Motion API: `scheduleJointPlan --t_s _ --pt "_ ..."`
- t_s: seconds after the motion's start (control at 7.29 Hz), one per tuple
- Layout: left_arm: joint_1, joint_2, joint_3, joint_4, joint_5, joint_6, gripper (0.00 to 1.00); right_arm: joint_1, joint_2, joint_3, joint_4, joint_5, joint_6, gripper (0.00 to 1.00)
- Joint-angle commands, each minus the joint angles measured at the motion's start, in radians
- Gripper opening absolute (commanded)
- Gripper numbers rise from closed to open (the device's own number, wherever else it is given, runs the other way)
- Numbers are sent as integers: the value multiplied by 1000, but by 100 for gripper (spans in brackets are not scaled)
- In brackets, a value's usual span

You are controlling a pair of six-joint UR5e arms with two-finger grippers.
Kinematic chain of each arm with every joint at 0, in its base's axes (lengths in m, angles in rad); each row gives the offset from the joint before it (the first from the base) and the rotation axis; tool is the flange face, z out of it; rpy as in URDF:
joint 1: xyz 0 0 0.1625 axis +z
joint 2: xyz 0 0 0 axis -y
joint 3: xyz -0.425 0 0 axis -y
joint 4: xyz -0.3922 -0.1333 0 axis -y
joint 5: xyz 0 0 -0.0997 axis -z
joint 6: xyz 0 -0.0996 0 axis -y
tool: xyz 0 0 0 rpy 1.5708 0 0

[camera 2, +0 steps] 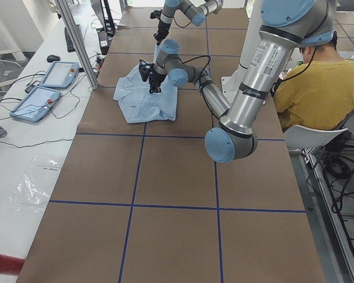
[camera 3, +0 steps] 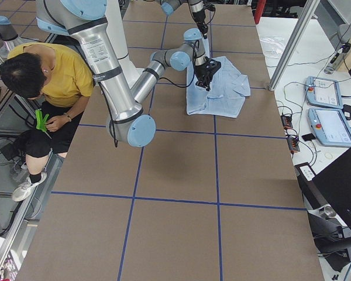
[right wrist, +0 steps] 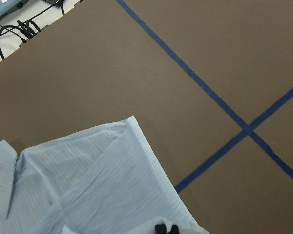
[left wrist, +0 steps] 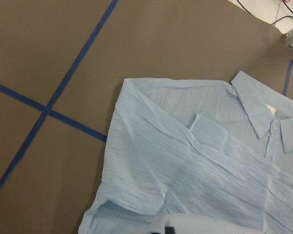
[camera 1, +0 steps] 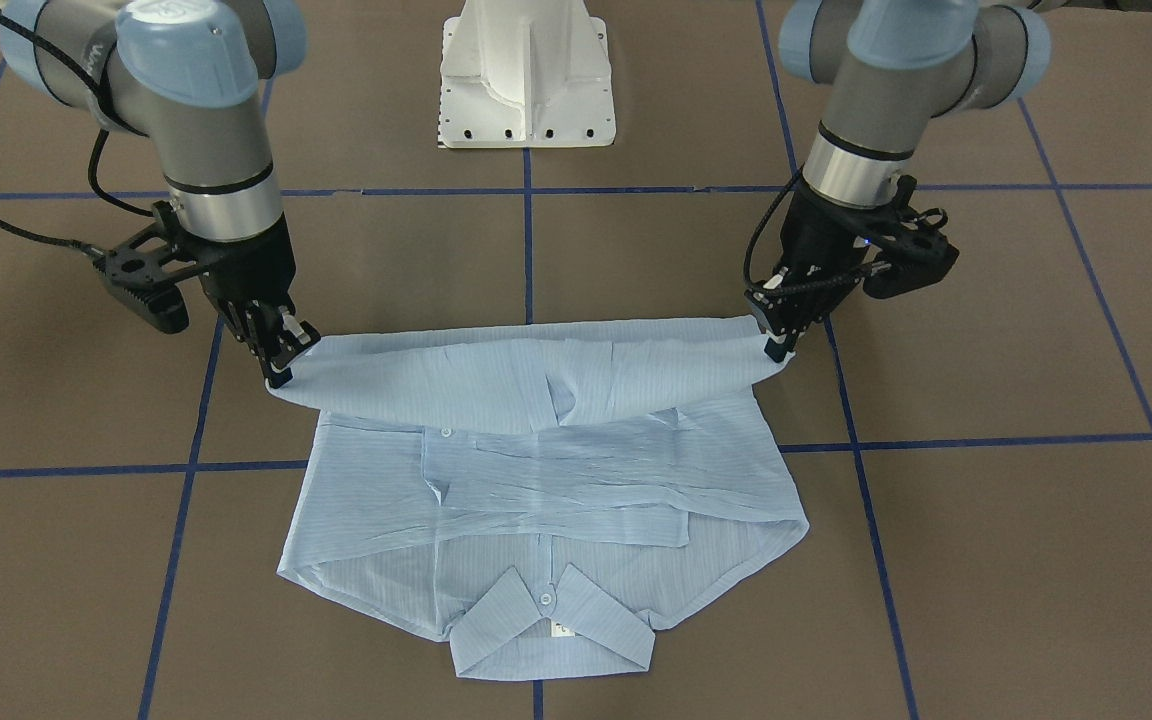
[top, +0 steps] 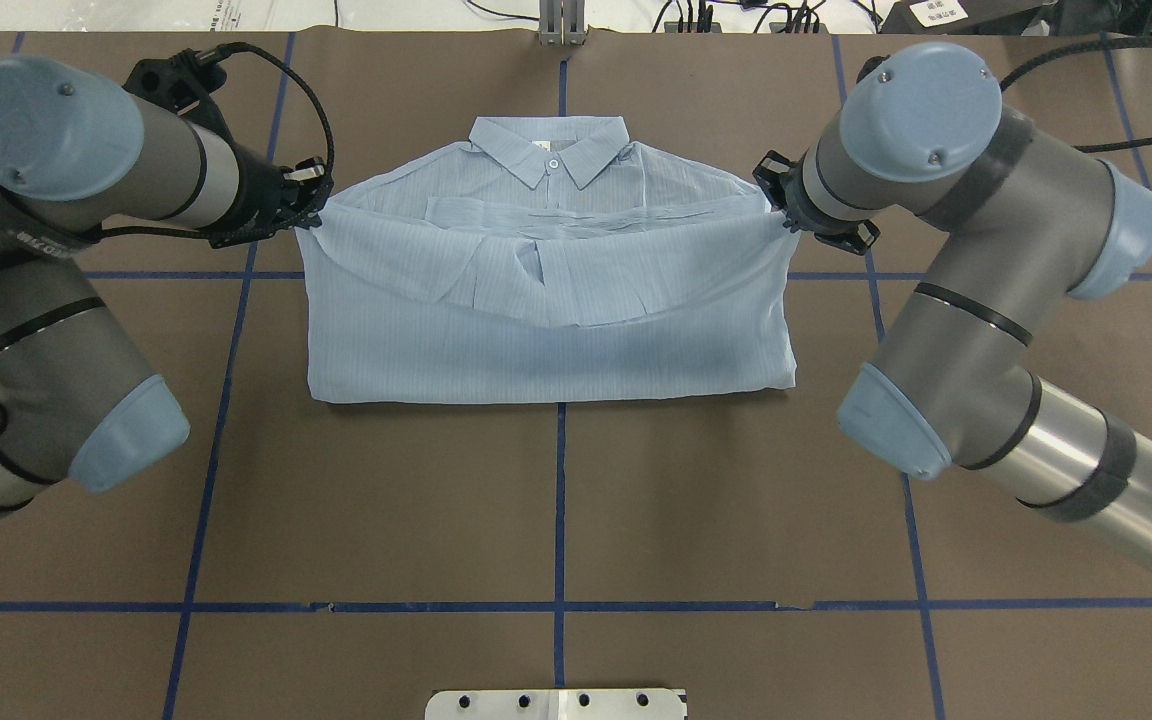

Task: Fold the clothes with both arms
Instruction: 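Lift the hem with both grippers and fold it up toward the collar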

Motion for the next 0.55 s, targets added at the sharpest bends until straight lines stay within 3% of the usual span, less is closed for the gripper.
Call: scheduleJointPlan --t_s 0.0,0.27,0.41 --pt "-64 -90 255 -171 0 41 0 38 106 -272 150 2 -12 0" --pt "-68 -180 540 -400 1 39 0 44 203 -507 285 2 -10 0" --pt "-67 -203 642 -470 6 46 0 44 220 -555 301 3 -15 0"
